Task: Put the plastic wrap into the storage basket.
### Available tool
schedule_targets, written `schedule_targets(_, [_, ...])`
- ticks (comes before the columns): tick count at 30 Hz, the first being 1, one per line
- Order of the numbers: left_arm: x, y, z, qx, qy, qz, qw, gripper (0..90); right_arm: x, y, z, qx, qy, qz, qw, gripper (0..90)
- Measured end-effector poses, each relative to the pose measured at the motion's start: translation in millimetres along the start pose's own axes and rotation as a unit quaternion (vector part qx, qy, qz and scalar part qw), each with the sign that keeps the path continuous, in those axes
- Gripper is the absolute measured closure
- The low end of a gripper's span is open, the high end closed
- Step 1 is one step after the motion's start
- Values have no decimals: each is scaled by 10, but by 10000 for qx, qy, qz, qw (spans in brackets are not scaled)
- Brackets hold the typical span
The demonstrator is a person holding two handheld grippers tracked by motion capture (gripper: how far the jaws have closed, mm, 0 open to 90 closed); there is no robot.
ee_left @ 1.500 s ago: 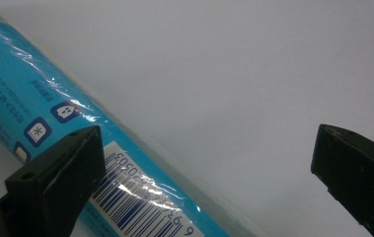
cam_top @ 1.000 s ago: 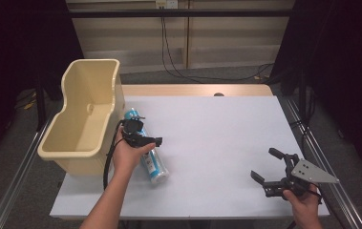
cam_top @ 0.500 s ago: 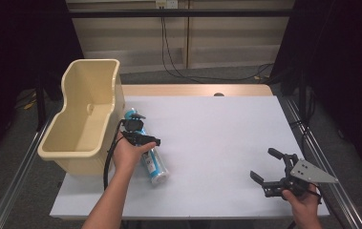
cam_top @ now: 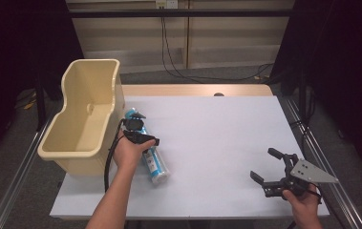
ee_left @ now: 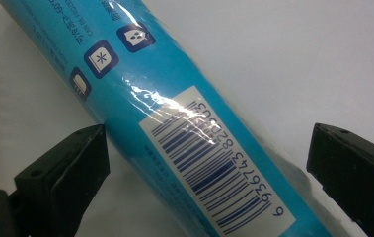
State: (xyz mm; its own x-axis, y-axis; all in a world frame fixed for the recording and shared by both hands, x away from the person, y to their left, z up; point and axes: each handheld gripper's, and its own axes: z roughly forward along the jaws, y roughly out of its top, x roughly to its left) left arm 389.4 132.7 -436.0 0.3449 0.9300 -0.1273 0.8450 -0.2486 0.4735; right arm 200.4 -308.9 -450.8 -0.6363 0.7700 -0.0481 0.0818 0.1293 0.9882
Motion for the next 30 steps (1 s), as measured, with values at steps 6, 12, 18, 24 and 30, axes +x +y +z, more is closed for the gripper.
schedule_targets(6, [-3,9,36,57,19,-177,9998,34,9,1,0,13,23,-9,10000,11])
schedule_targets(12, [-8,12,77,165,13,-396,9991,41,4,4,-8,-4,24,-9,10000,12])
schedule_targets(18, [34,15,94,324,-178,-901,9952,80,9,3,-6,4,30,2,10000,12])
schedule_targets(24, [33,46,119,474,-219,-992,9937,96,14,9,-10,8,32,-49,10000,13])
schedule_targets(30, [17,49,155,692,-278,-1596,9844,171,12,15,-15,3,31,-52,10000,14])
